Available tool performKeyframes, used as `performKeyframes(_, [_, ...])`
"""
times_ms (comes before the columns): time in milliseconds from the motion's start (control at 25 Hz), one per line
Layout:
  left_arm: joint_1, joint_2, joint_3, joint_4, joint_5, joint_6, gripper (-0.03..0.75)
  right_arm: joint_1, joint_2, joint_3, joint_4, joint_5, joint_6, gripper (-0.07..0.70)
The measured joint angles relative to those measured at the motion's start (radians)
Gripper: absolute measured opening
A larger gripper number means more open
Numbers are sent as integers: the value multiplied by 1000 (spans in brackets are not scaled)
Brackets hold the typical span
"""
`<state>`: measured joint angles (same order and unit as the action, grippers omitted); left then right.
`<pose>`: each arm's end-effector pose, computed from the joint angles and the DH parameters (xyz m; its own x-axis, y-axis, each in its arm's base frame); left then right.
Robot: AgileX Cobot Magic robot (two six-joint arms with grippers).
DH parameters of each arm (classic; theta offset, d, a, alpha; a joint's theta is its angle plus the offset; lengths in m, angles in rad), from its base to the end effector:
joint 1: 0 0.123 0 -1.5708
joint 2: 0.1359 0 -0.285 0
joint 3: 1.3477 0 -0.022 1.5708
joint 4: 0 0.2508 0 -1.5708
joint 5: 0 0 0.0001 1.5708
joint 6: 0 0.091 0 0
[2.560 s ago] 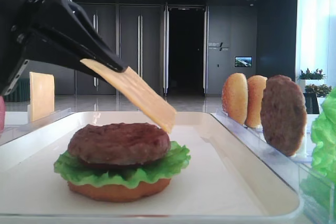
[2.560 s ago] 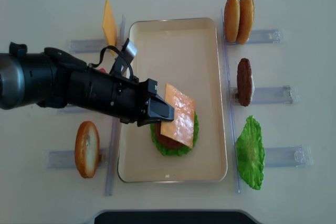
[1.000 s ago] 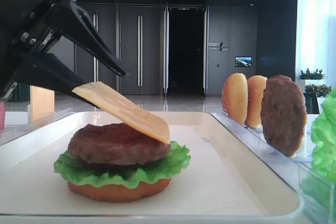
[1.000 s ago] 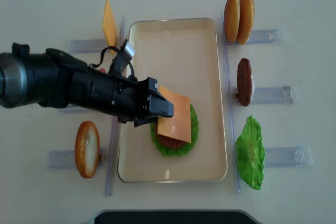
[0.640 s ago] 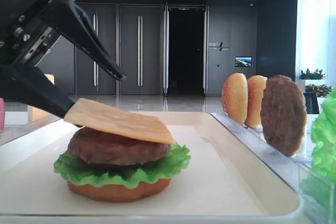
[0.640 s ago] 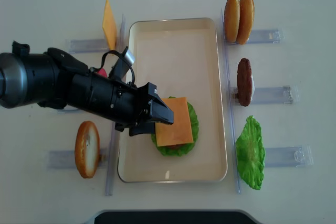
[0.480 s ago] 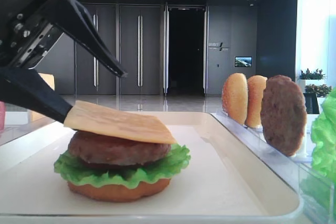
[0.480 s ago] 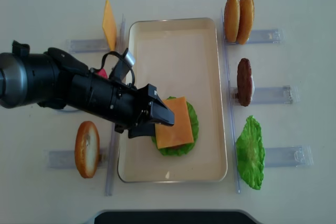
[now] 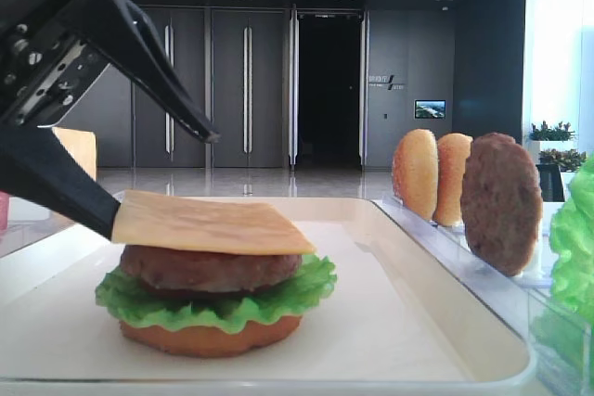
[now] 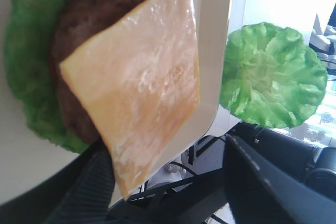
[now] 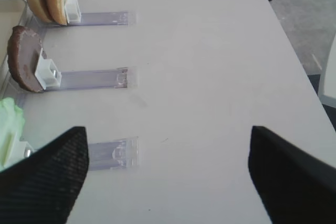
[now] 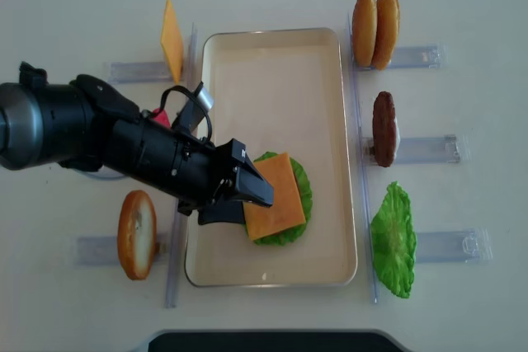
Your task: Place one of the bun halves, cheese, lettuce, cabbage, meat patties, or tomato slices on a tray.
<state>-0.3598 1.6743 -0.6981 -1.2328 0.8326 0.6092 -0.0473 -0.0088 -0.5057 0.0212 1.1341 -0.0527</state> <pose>0.2246 -0.1524 0.1574 -0.9996 0.0225 0.0155 0.0038 0.6772 -0.7357 -0.0100 0.0022 0.2730 -0.5078 -0.0197 -0.8612 0.0086 0.9996 -0.0279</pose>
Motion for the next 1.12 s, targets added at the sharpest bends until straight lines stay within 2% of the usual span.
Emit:
performKeyframes(280, [0, 0, -2, 21, -16, -10, 485, 0, 0, 0, 0, 0, 0, 587])
performKeyframes(520, [0, 0, -66, 200, -6, -135, 485, 0, 0, 0, 0, 0, 0, 587])
performKeyframes(800, [0, 0, -149, 412, 67, -295, 485, 0, 0, 0, 0, 0, 0, 587])
performKeyframes(960, [0, 0, -224, 443, 118, -320, 485, 0, 0, 0, 0, 0, 0, 587])
performKeyframes(1120, [0, 0, -328, 475, 141, -341, 485, 0, 0, 0, 0, 0, 0, 587])
